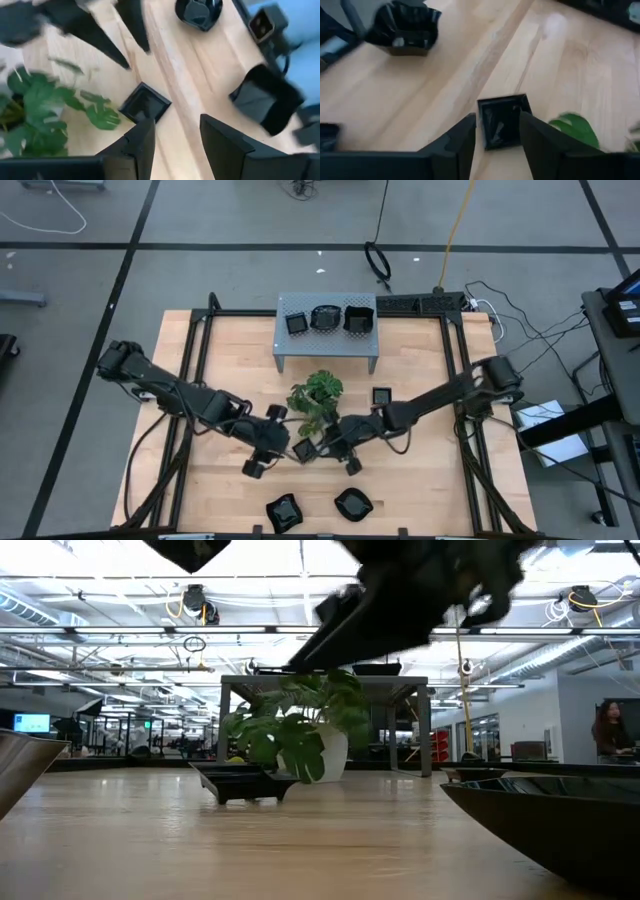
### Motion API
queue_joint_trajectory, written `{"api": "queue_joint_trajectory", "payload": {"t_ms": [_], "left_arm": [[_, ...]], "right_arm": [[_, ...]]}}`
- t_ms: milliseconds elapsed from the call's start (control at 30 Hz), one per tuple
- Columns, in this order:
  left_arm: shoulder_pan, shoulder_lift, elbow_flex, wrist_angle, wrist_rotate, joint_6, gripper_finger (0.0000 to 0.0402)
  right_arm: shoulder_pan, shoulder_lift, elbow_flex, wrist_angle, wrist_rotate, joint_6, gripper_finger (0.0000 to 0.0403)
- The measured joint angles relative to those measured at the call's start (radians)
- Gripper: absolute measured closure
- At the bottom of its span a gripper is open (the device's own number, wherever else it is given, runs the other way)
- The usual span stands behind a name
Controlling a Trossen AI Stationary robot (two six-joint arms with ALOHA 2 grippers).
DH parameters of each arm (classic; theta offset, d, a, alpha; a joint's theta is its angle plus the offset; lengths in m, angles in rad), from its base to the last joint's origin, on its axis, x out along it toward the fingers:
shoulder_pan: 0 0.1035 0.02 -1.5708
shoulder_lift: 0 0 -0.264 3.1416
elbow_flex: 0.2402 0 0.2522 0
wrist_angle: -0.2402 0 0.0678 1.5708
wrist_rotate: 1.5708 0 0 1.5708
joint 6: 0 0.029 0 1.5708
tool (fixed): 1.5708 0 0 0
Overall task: Pick & Place Mini shaped plates
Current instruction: Stack the black square plate on top of the other black square plate on the shelf
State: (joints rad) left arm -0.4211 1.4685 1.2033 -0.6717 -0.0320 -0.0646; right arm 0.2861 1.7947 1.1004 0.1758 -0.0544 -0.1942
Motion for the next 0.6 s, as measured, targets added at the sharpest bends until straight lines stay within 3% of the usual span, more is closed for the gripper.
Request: {"api": "queue_joint_trajectory", "payload": {"t_ms": [167, 400, 600], "left_arm": [[-0.018, 0.0, -0.091, 0.114, -0.041, 0.117, 0.0243], [-0.019, 0.0, -0.235, 0.356, -0.089, 0.14, 0.0243], [-0.017, 0.016, -0.34, 0.497, -0.098, 0.227, 0.0242]], "right_arm": [[0.025, -0.147, -0.001, -0.176, 0.022, 0.095, 0.0269], [0.1, -0.328, -0.001, -0.359, 0.285, 0.101, 0.0256], [0.159, -0.475, -0.001, -0.497, 0.404, 0.177, 0.0246]]}}
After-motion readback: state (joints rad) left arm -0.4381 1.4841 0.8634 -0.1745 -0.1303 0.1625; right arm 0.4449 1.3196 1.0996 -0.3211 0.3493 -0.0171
